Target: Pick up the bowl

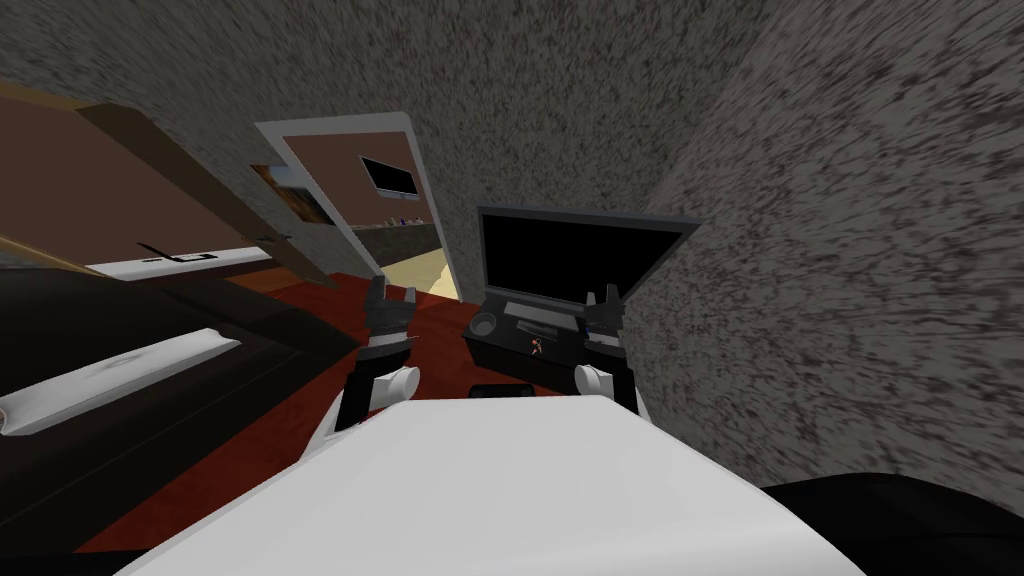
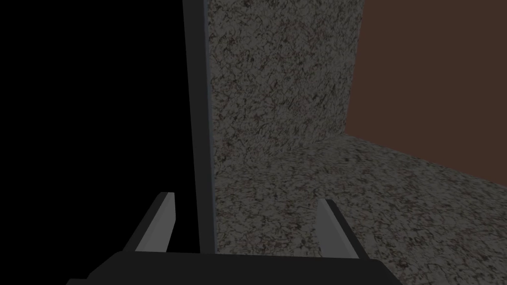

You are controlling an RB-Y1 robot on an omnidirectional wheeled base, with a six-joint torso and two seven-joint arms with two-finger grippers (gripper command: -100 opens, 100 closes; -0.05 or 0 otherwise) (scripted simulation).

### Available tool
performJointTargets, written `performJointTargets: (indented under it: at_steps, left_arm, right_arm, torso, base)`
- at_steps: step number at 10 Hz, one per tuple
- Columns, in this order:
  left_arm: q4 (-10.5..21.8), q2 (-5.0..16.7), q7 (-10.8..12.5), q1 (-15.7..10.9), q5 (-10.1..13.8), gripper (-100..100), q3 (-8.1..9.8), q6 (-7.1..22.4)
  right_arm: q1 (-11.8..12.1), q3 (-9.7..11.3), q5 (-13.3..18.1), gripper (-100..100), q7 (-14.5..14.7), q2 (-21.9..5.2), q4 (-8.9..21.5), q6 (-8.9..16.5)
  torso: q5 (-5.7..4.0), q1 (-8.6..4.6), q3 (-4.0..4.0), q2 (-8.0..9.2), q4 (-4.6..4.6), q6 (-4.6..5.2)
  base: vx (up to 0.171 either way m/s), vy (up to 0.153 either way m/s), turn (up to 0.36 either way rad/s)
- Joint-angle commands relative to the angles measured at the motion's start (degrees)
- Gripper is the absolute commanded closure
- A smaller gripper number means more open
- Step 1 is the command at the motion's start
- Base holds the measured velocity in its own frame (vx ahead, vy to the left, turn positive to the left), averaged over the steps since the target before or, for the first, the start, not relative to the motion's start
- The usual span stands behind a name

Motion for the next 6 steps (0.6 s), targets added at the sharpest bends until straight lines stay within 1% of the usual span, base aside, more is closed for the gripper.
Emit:
performJointTargets:
  at_steps: [1,2,3,4,5,6]
  left_arm:
    - [2.8,1.3,0.1,-1.6,-0.3,-100,0.77,2.4]
    - [4.9,2.1,0.2,-2.9,-0.4,-100,1.38,3.8]
    - [4.9,2.1,0.2,-2.9,-0.4,-100,1.38,4.1]
    - [7.0,2.9,0.4,-4.4,-0.6,-100,1.99,5.9]
    - [7.2,2.9,0.4,-4.4,-0.6,-100,1.99,5.9]
    - [9.7,3.6,0.6,-6.1,-0.8,-100,2.59,7.9]
  right_arm:
    - [0.0,0.0,0.0,0,0.0,0.0,0.0,0.0]
    - [0.0,0.0,0.0,0,0.0,0.0,0.0,0.0]
    - [0.0,0.0,0.0,0,0.0,0.0,0.0,0.0]
    - [0.0,0.0,0.0,0,0.0,0.0,0.0,0.0]
    - [0.0,0.0,0.0,0,0.0,0.0,0.0,0.0]
    - [0.0,0.0,0.0,0,0.0,0.0,0.0,0.0]
  torso:
    - [0.00,0.00,0.00,0.00,0.00,0.00]
    - [0.01,0.03,-0.01,-0.01,0.00,-0.01]
    - [0.00,0.03,0.01,0.02,0.00,-0.01]
    - [0.01,0.06,-0.01,-0.03,0.00,-0.02]
    - [0.02,0.06,-0.04,-0.07,-0.02,-0.01]
    - [0.01,0.06,-0.05,-0.09,-0.02,-0.01]
  base:
    - [-0.045,-0.032,-0.032]
    - [-0.054,-0.034,-0.034]
    - [-0.034,-0.023,-0.007]
    - [-0.027,-0.027,-0.020]
    - [-0.023,-0.024,-0.011]
    - [-0.025,-0.025,-0.017]
